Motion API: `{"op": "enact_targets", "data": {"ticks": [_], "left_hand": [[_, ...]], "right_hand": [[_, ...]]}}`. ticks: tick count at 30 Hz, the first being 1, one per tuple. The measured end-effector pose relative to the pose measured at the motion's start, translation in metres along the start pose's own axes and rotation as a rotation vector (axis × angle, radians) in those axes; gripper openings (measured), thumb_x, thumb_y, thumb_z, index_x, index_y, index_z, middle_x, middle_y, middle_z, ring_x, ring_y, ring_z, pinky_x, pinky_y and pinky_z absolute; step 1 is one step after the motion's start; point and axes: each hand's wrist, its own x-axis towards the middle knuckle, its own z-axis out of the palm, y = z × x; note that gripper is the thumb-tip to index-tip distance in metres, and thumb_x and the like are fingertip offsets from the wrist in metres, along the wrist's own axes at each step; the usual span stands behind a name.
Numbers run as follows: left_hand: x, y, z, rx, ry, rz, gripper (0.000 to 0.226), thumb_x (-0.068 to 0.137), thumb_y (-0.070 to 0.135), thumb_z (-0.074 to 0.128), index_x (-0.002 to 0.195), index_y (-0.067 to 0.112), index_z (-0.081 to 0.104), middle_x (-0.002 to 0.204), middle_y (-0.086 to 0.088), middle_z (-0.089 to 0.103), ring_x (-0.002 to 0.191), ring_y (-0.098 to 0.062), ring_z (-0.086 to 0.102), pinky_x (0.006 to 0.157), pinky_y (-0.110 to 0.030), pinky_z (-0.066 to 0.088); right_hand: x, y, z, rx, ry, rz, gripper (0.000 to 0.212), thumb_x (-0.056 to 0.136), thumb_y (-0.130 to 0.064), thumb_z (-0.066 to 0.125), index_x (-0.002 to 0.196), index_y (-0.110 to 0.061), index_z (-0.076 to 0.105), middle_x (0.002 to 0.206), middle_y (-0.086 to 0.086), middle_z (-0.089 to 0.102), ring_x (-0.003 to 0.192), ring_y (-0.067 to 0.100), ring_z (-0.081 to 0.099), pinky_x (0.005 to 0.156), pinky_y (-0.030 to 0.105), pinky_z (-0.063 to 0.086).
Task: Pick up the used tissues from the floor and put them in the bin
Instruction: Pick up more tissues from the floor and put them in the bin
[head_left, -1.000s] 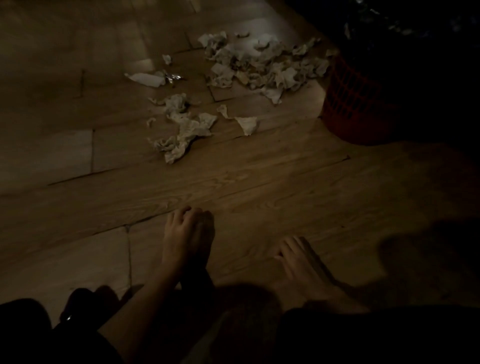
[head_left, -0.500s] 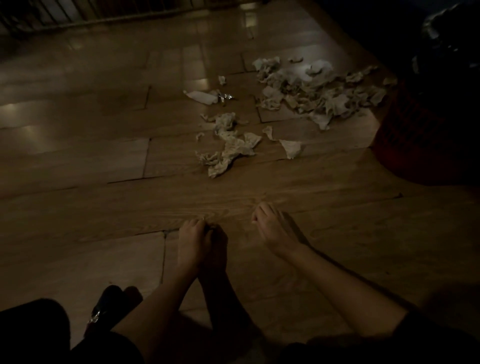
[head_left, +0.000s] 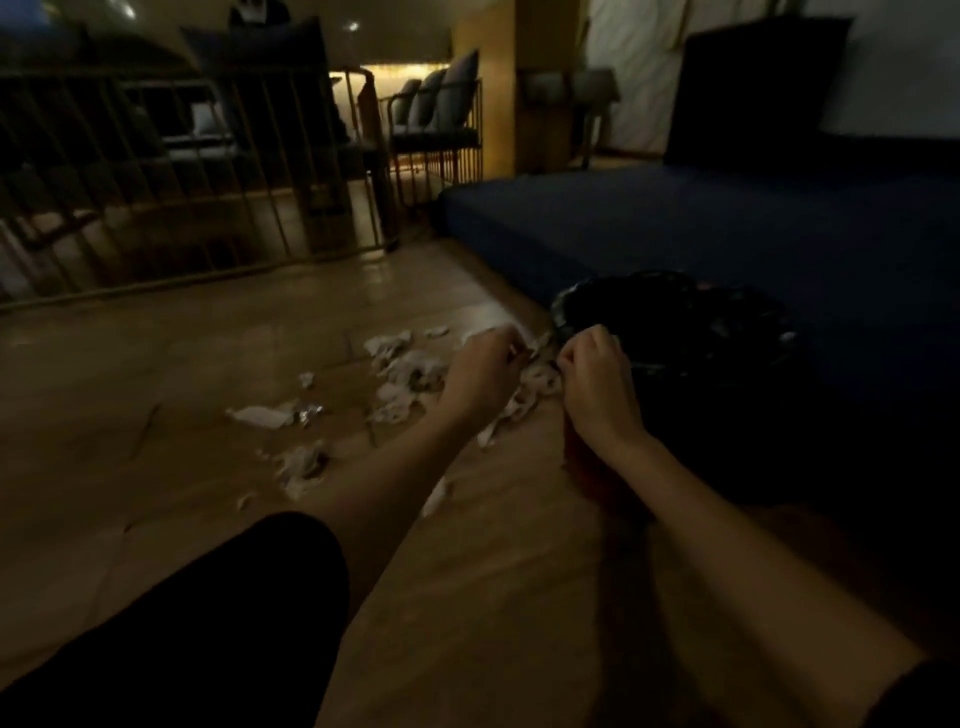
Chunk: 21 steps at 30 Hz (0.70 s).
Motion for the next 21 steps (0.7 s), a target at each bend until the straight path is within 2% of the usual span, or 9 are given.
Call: {"op": "enact_targets", "data": {"ticks": [3, 6, 8, 10, 12, 14, 16, 18, 21], "left_hand": [[0.050, 0.055, 0.029, -0.040, -0.049, 0.058, 0.013, 0.086, 0.015, 0.054, 0.085, 0.005, 0.061, 0.082, -0.011, 0.065, 0.077, -0.026, 0.060, 0.060, -0.033, 0.038], [0.081, 0.075, 0.060, 0.025, -0.153, 0.141, 0.018, 0.086, 0.021, 0.055, 0.083, 0.007, 0.065, 0.087, -0.012, 0.069, 0.081, -0.029, 0.062, 0.064, -0.034, 0.046], [0.096, 0.071, 0.070, 0.137, -0.272, 0.230, 0.020, 0.086, 0.024, 0.052, 0.091, 0.013, 0.069, 0.098, -0.011, 0.070, 0.091, -0.031, 0.061, 0.076, -0.042, 0.054], [0.112, 0.059, 0.063, 0.257, -0.385, 0.300, 0.024, 0.086, 0.022, 0.048, 0.099, 0.016, 0.067, 0.107, -0.012, 0.066, 0.098, -0.035, 0.056, 0.083, -0.049, 0.053], [0.129, 0.039, 0.043, 0.328, -0.425, 0.371, 0.025, 0.085, 0.021, 0.045, 0.100, 0.016, 0.065, 0.109, -0.014, 0.064, 0.100, -0.036, 0.054, 0.084, -0.051, 0.052], [0.135, 0.018, 0.019, 0.384, -0.419, 0.438, 0.027, 0.088, 0.021, 0.045, 0.106, 0.016, 0.064, 0.119, -0.013, 0.061, 0.111, -0.037, 0.051, 0.093, -0.051, 0.047], [0.129, -0.015, 0.001, 0.425, -0.416, 0.456, 0.029, 0.091, 0.020, 0.048, 0.118, 0.012, 0.059, 0.130, -0.012, 0.055, 0.122, -0.034, 0.045, 0.103, -0.043, 0.038], [0.118, -0.061, -0.007, 0.453, -0.471, 0.398, 0.034, 0.092, 0.021, 0.049, 0.124, 0.012, 0.054, 0.133, -0.013, 0.051, 0.125, -0.031, 0.041, 0.103, -0.036, 0.032], [0.100, -0.142, 0.005, 0.465, -0.563, 0.333, 0.040, 0.089, 0.026, 0.052, 0.128, 0.019, 0.048, 0.131, -0.013, 0.052, 0.118, -0.029, 0.046, 0.099, -0.041, 0.043]], "right_hand": [[0.029, 0.049, -0.034, -0.144, -0.001, 0.146, 0.010, 0.093, -0.015, 0.050, 0.095, -0.007, 0.056, 0.106, 0.014, 0.056, 0.101, 0.032, 0.051, 0.086, 0.043, 0.042], [0.038, 0.083, -0.049, -0.290, -0.196, 0.298, 0.022, 0.093, -0.024, 0.050, 0.097, -0.004, 0.058, 0.111, 0.016, 0.058, 0.107, 0.035, 0.049, 0.091, 0.044, 0.041], [0.036, 0.096, -0.054, -0.268, -0.328, 0.394, 0.013, 0.092, -0.017, 0.049, 0.092, -0.006, 0.056, 0.111, 0.018, 0.060, 0.106, 0.037, 0.051, 0.090, 0.043, 0.042], [0.035, 0.101, -0.060, -0.200, -0.384, 0.444, 0.011, 0.089, -0.007, 0.046, 0.096, -0.004, 0.055, 0.110, 0.020, 0.059, 0.102, 0.037, 0.054, 0.088, 0.043, 0.045], [0.037, 0.095, -0.061, -0.178, -0.348, 0.409, 0.019, 0.088, -0.003, 0.045, 0.104, -0.002, 0.055, 0.110, 0.021, 0.058, 0.100, 0.038, 0.054, 0.085, 0.043, 0.049], [0.045, 0.079, -0.052, -0.176, -0.266, 0.310, 0.021, 0.087, -0.002, 0.043, 0.103, -0.002, 0.057, 0.108, 0.020, 0.060, 0.099, 0.036, 0.054, 0.081, 0.042, 0.051], [0.059, 0.056, -0.034, -0.166, -0.214, 0.182, 0.022, 0.087, -0.002, 0.040, 0.099, -0.003, 0.058, 0.105, 0.018, 0.060, 0.098, 0.032, 0.052, 0.078, 0.042, 0.051], [0.070, 0.024, -0.008, -0.154, -0.209, 0.047, 0.020, 0.088, -0.004, 0.039, 0.095, -0.003, 0.058, 0.104, 0.018, 0.059, 0.099, 0.031, 0.049, 0.073, 0.040, 0.049], [0.069, -0.022, 0.049, -0.145, -0.249, -0.108, 0.015, 0.086, -0.001, 0.041, 0.089, -0.003, 0.056, 0.101, 0.019, 0.059, 0.097, 0.033, 0.050, 0.067, 0.035, 0.042]]}}
